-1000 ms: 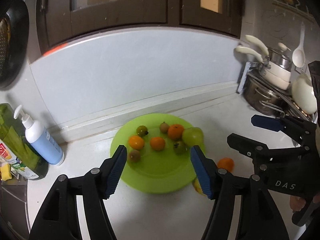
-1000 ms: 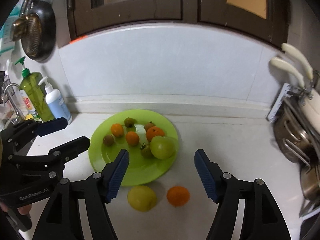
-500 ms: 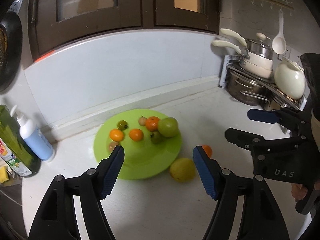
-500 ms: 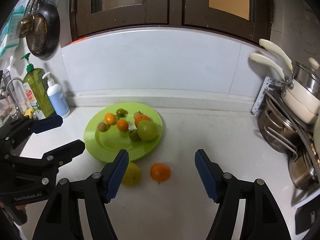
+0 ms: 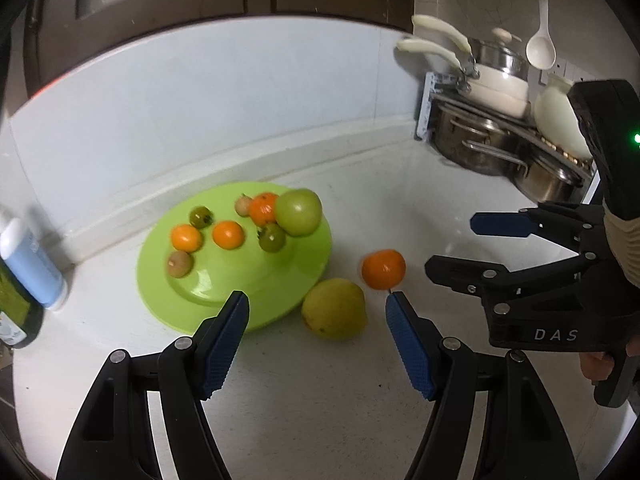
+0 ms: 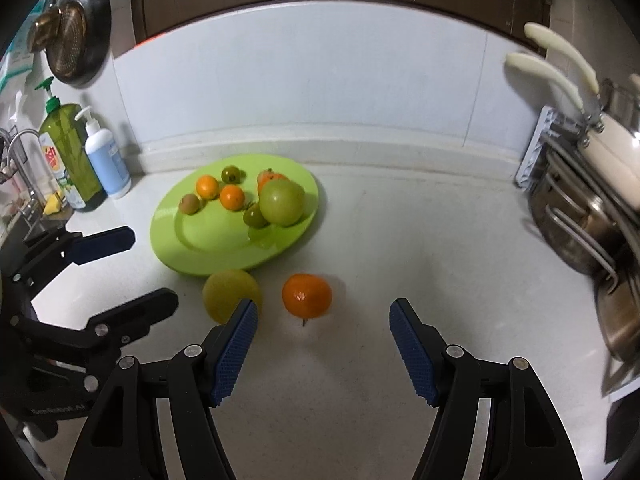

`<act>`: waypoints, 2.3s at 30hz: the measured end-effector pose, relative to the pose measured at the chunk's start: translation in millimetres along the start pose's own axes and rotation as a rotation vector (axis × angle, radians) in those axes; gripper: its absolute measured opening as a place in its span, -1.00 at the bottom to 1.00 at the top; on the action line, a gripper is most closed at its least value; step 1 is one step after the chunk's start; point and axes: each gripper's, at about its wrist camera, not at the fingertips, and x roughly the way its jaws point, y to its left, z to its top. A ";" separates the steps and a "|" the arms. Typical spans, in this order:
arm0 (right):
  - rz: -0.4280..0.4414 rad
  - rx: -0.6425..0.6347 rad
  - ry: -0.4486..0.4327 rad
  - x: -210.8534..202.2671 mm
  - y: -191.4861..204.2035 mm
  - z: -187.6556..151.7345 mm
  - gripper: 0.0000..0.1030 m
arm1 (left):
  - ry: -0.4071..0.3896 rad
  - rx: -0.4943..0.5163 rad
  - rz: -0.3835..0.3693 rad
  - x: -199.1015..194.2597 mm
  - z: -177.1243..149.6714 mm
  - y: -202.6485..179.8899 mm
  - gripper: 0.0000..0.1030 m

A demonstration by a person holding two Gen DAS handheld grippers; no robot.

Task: Organize fruits
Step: 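Withdraw both open tools toward the yellow pear and last orange, then grasp the yellow pear with the left tool while the right tool grasps the orange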

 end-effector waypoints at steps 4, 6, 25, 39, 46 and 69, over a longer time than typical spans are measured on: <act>0.024 0.001 0.034 17.2 -0.9 -3.5 0.33 | 0.030 -0.014 -0.023 15.2 -3.9 1.6 0.36; 0.031 0.003 0.052 26.2 -1.8 -4.6 0.33 | 0.044 -0.026 -0.037 21.6 -4.4 3.0 0.35; 0.071 0.011 0.119 68.3 -2.9 -0.7 0.10 | 0.131 -0.093 -0.135 57.7 -4.4 14.3 0.06; 0.125 0.057 0.142 82.3 -7.8 -1.7 -0.20 | 0.147 -0.100 -0.152 68.4 -0.5 8.4 0.01; 0.126 0.061 0.133 82.5 -7.6 -2.0 -0.25 | 0.148 -0.098 -0.139 69.5 0.2 6.8 -0.06; 0.135 0.103 0.117 79.2 -7.5 -9.8 -0.27 | 0.119 -0.076 -0.079 48.3 -1.6 8.5 -0.20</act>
